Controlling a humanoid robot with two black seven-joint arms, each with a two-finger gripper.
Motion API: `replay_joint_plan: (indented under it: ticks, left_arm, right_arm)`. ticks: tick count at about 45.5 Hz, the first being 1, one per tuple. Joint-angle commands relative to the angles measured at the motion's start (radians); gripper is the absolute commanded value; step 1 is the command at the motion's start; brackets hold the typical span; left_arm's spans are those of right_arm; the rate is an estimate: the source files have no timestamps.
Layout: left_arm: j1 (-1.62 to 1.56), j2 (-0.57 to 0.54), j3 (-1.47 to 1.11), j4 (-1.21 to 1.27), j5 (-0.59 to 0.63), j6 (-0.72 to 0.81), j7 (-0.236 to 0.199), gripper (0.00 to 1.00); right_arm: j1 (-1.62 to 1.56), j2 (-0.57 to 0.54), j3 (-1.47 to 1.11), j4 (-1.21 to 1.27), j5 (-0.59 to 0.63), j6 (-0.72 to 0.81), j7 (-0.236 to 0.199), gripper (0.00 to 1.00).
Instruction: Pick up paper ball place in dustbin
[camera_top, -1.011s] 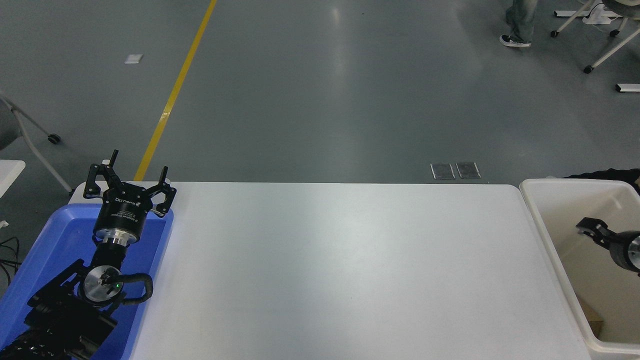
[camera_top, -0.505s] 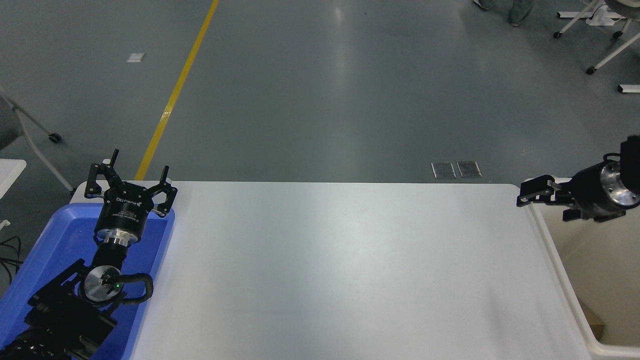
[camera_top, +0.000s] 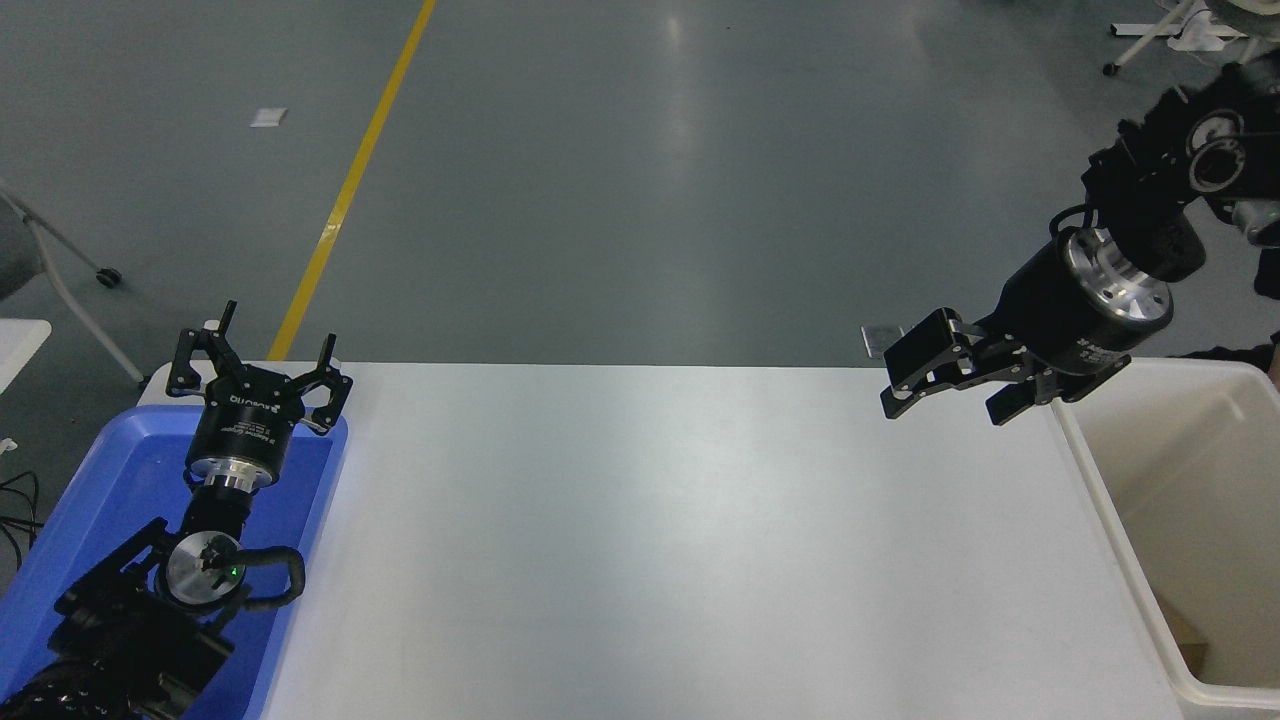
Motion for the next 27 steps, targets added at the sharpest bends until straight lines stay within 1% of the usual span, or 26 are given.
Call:
replay_joint_plan:
  ticks: [1, 27]
  left_arm:
    - [0.000, 0.000, 0.000, 0.000, 0.000, 0.000, 0.000, 1.00]
    - [0.000, 0.000, 0.000, 0.000, 0.000, 0.002, -0.001, 1.00]
  right_arm:
    - [0.044, 0.067, -0.016, 0.015, 0.042, 0.008, -0.004, 1.00]
    - [0.083, 0.060, -0.085, 0.035, 0.041, 0.008, -0.004, 1.00]
